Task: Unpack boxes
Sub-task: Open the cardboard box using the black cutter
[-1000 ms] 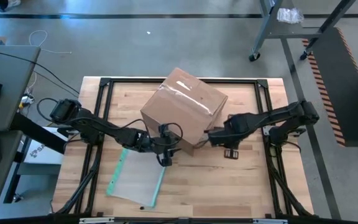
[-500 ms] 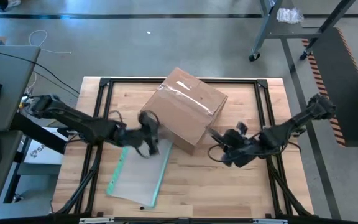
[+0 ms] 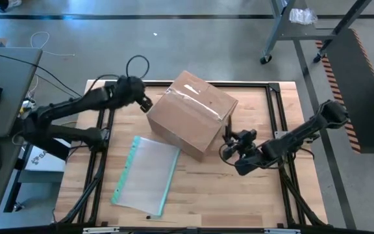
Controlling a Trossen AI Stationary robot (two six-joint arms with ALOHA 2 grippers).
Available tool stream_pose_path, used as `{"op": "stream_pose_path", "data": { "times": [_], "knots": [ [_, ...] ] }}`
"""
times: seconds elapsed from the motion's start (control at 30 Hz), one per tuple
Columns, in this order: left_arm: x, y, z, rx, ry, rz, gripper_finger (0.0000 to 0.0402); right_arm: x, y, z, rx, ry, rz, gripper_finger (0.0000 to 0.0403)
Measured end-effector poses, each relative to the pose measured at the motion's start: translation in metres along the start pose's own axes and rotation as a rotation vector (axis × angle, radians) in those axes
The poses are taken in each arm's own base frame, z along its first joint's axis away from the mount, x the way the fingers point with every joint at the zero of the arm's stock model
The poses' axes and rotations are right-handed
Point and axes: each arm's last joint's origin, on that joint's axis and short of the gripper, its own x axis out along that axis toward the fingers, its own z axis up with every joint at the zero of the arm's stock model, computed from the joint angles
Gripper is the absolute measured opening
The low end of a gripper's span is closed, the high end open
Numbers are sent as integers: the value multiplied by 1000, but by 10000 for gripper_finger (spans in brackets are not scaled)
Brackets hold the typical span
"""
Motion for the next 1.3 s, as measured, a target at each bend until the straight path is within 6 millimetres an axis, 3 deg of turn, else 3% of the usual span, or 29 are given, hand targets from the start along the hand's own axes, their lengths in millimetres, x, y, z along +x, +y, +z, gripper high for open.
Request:
{"op": "stream_pose_path", "data": {
  "times": [0.2,0.37,0.5,0.63,0.9,1.0,1.13,1.3],
  "knots": [
    [50,-3,-18,-59,122,-291,1,20,12,-7,4,-15,-9,126],
    [64,-16,-27,-79,93,-509,0,38,27,-15,-19,-70,1,126],
    [52,-20,-29,-85,100,-543,1,41,29,-15,-15,-98,-11,126],
    [25,-14,-28,-105,40,-572,0,43,25,-7,-40,-122,-37,126],
    [-29,-2,-35,-164,-106,-523,0,67,6,32,-174,-122,-126,126],
    [-28,-8,-51,-211,-109,-555,0,80,-9,57,-239,-128,-186,126],
    [-13,-27,-79,-282,-104,-662,0,87,-33,87,-269,-141,-256,126],
    [-1,-55,-101,-434,-229,-805,0,68,-50,117,-312,-195,-270,126]
  ]
}}
